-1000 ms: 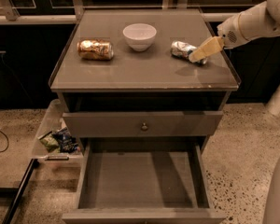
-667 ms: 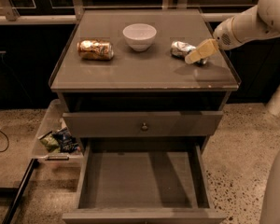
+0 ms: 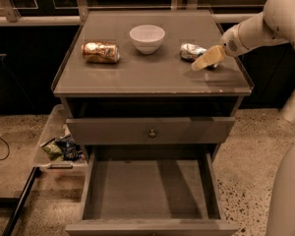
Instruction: Place redbull can into middle drawer
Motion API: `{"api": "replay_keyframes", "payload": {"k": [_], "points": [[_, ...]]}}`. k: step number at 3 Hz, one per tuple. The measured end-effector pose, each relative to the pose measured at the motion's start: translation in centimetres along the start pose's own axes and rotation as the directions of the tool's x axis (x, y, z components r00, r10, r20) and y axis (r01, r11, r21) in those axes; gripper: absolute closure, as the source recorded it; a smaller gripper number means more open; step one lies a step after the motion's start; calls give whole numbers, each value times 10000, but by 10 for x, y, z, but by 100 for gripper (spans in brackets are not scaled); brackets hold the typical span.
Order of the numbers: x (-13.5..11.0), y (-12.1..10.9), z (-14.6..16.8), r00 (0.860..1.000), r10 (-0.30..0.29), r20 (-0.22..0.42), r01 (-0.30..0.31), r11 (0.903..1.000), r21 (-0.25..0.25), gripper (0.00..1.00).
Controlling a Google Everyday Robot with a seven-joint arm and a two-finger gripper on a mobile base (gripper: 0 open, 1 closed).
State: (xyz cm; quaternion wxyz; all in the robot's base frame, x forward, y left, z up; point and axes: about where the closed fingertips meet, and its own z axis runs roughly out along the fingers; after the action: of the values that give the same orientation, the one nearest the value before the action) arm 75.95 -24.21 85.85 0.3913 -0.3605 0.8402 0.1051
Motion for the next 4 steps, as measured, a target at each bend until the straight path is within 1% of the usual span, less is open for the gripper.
{"api": "replay_keyframes", "payload": {"k": [1,2,4], "points": [[2,2,8,9999,45,97,-42,9994,-345,0],[2,2,8,9999,45,97,-42,9994,-345,19],[2,2,8,9999,45,97,-42,9994,-346,64]]}}
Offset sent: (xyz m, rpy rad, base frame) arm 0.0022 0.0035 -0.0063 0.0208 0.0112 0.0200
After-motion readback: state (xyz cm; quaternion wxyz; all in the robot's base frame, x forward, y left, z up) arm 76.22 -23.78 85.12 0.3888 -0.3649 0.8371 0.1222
